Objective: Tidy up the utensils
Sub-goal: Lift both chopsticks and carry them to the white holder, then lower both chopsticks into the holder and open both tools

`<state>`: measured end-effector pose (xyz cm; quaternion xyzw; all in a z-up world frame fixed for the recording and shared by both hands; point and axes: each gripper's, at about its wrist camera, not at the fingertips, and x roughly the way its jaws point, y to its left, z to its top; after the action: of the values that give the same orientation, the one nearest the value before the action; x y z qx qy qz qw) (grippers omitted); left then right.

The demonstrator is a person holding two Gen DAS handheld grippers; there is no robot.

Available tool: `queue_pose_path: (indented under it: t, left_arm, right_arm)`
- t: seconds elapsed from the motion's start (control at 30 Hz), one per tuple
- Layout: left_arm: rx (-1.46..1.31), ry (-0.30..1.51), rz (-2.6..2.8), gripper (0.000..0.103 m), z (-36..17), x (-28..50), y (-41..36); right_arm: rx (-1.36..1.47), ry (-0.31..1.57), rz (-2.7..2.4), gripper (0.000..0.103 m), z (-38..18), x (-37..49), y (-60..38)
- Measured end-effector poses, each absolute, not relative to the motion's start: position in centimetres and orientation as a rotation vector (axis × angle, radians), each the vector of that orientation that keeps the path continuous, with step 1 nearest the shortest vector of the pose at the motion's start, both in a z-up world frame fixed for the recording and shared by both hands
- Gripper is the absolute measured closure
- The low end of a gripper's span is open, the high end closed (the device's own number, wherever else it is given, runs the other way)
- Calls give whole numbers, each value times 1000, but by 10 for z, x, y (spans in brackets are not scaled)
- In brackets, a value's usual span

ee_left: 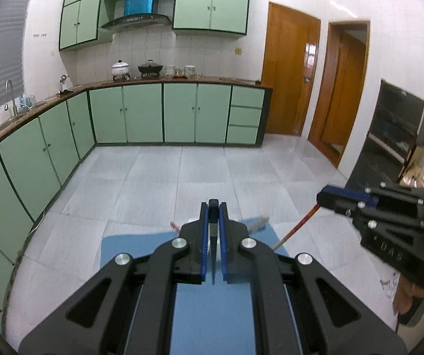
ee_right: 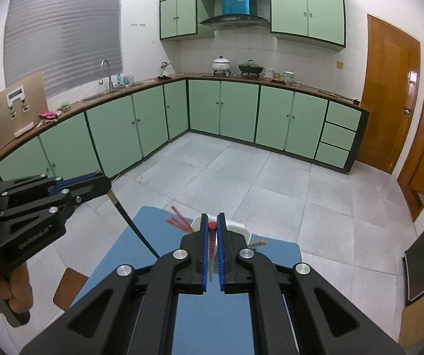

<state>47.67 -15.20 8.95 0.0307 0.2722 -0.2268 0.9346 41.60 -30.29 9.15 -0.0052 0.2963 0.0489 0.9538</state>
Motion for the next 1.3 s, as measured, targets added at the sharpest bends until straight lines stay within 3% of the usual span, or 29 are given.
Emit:
queue_pose_path:
  t: [0.37,0.77,1.1,1.13,1.2,1.3]
  left_arm:
    - [47,500,-427,97,76,562,-180]
    - [37,584,-420,97,-18,631,-203]
    - [34,663,-405,96,-58,653,-192]
    - [32,661,-403,96,-57,653,-190]
    - [29,656,-396,83,-53,652,-188]
    - [24,646,-388,79,-44,648,-183]
  right_arm:
    - [13,598,35,98,82,506,-331]
    - [65,698,-5,98,-11,581,-362]
    - [108,745,3,96,-49,596,-371]
    - [111,738,0,95,-48,595,-372]
    - [116,732,3,91,-45,591,-372]
    - [115,722,0,90,-40,584,-374]
